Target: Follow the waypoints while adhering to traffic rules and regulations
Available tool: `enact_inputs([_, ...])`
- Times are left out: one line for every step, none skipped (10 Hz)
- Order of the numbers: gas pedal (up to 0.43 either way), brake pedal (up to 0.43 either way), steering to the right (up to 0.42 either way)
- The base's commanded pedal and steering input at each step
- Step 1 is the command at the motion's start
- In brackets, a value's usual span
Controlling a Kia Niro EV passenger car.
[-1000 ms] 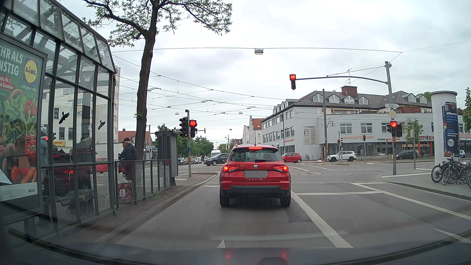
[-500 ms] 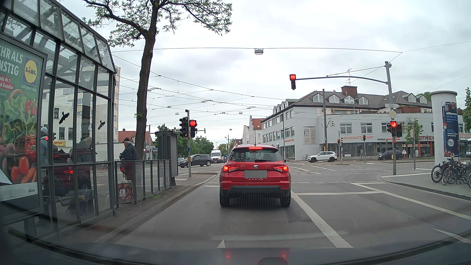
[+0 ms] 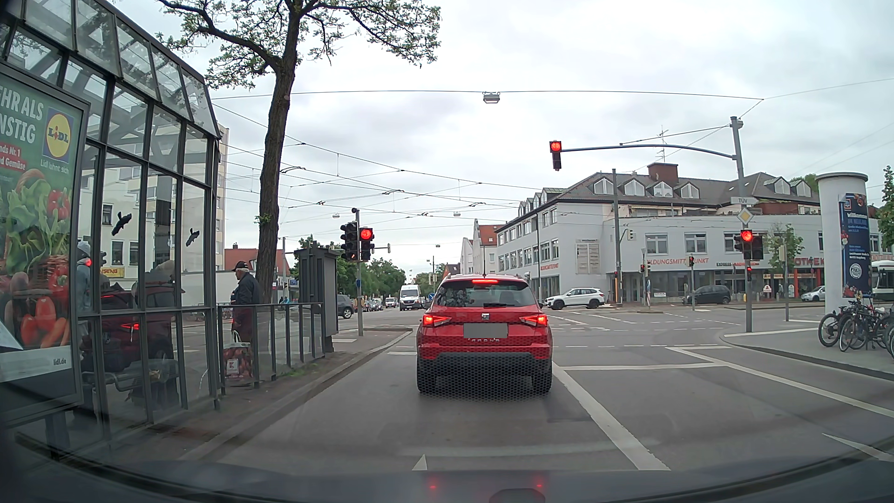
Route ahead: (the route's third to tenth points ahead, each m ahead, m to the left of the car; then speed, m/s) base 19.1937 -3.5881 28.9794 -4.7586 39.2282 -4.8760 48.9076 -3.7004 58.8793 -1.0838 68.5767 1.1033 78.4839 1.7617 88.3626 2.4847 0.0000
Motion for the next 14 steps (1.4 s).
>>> enact_inputs([0.000,0.232,-0.003])
enact_inputs([0.000,0.232,-0.003])
enact_inputs([0.000,0.232,-0.003])
enact_inputs([0.000,0.232,-0.003])
enact_inputs([0.000,0.232,-0.003])
enact_inputs([0.000,0.238,-0.003])
enact_inputs([0.000,0.232,-0.003])
enact_inputs([0.000,0.238,-0.003])
enact_inputs([0.000,0.238,-0.003])
enact_inputs([0.000,0.232,-0.003])
enact_inputs([0.000,0.232,-0.003])
enact_inputs([0.000,0.232,-0.003])
enact_inputs([0.000,0.232,-0.003])
enact_inputs([0.000,0.232,-0.003])
